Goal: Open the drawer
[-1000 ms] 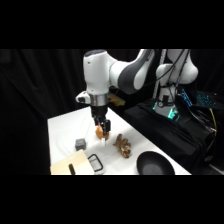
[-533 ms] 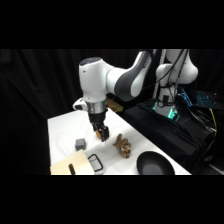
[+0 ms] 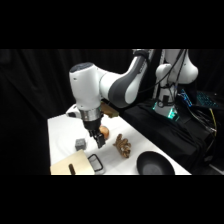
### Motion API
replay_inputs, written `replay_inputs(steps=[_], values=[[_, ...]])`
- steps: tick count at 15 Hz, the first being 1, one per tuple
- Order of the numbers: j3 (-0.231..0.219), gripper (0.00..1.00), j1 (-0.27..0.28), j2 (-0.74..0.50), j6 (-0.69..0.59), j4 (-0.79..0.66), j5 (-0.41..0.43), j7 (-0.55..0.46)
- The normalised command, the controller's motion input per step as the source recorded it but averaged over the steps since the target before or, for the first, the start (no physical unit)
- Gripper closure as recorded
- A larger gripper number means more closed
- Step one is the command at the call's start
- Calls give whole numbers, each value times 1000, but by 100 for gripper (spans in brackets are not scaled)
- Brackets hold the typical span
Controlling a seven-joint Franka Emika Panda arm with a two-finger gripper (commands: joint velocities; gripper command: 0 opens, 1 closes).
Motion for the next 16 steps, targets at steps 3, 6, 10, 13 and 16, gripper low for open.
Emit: replay_inputs(steps=[3,6,10,13,16], values=[[28,0,43,176,-182,305,79,-91],[27,0,31,166,-170,282,83,-91],[18,0,17,153,-142,263,78,-99],[32,0,-1,133,-138,244,98,-130],[30,0,-5,141,-148,254,102,-139]])
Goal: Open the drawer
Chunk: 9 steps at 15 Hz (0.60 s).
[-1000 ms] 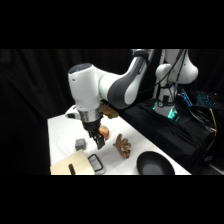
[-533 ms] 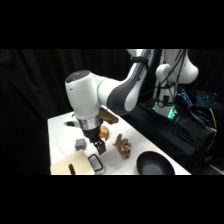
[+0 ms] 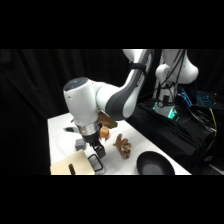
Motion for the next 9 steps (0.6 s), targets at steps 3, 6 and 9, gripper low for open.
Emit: replay_inputs(steps=[3,6,9], values=[[33,0,-19,157,-160,276,115,-155],[32,0,-26,150,-156,281,114,-160],[21,0,-29,139,-140,261,100,-159]])
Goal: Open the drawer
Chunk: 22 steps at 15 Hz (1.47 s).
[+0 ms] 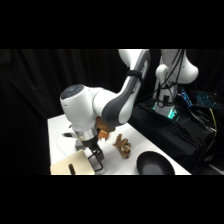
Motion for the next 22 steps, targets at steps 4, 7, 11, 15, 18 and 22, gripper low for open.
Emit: replay_inputs(steps=[4,7,11,15,18,22], values=[[19,0,-39,116,-139,235,110,-158],[19,0,-39,98,-133,212,117,-155],[21,0,-33,106,-131,212,122,-152],[21,0,-33,115,-127,216,126,-150],[19,0,-36,119,-139,235,130,-149],[18,0,-34,121,-165,268,133,-147]])
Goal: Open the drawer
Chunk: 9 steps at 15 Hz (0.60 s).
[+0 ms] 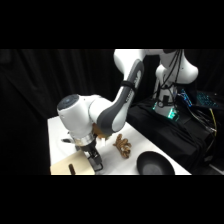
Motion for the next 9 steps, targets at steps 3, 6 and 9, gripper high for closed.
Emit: replay_inputs(steps=[3,6,9], values=[[15,0,-34,124,-167,275,133,-149],[12,0,-43,128,-159,261,137,-153],[11,0,-45,117,-155,249,144,-153]])
